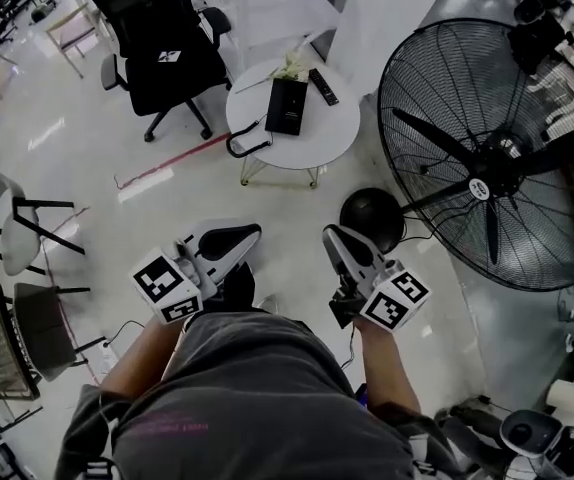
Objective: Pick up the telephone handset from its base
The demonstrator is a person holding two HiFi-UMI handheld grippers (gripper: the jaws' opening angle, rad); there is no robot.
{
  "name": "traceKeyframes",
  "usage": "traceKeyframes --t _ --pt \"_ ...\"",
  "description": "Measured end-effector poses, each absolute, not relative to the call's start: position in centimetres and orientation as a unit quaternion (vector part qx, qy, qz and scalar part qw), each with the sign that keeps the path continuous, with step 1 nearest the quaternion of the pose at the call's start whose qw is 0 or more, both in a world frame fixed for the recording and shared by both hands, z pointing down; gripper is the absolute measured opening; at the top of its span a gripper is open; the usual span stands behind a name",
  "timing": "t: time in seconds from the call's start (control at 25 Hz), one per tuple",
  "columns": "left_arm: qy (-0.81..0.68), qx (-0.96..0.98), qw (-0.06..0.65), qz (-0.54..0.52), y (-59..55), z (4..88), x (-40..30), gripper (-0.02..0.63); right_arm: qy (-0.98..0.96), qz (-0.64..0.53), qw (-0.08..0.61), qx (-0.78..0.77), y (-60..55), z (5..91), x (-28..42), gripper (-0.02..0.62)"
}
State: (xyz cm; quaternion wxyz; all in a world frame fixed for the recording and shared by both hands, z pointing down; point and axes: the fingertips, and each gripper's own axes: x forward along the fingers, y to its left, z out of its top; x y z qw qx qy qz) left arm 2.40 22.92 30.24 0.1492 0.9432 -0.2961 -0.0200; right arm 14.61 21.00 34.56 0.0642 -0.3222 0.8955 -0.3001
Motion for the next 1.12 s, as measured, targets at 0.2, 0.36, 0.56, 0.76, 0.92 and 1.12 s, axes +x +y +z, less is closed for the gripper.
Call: traceKeyframes --t 0.2,0.36,0.56,0.76,0.92,1.12 --pt "-0.288 0.945 0.157 -0.019 18.2 30.7 0.9 0.012 0.89 -0.307 0.064 -0.33 16.8 35.1 13.1 0.02" --pt "-0.281 0.945 0.164 -0.016 14.3 31.1 -0.6 0.012 0.888 -0.309 0.062 -0.334 13.3 35.3 11.3 0.02" --pt "-0.274 0.946 0.172 -0.017 9.4 31.4 -2.9 0.012 0.885 -0.312 0.058 -0.341 9.0 35.2 8.8 0.02" --pt "-0.268 0.946 0.183 -0.016 5.1 31.7 -5.2 0.012 0.881 -0.314 0.054 -0.349 4.8 34.9 6.5 0.02" --pt "-0.263 0.946 0.189 -0.017 1.8 31.8 -6.7 0.012 0.878 -0.316 0.051 -0.356 1.8 34.6 5.0 0.02" --pt "-0.257 0.947 0.193 -0.019 -1.6 32.0 -8.2 0.012 0.874 -0.318 0.05 -0.364 -1.1 34.9 3.7 0.02"
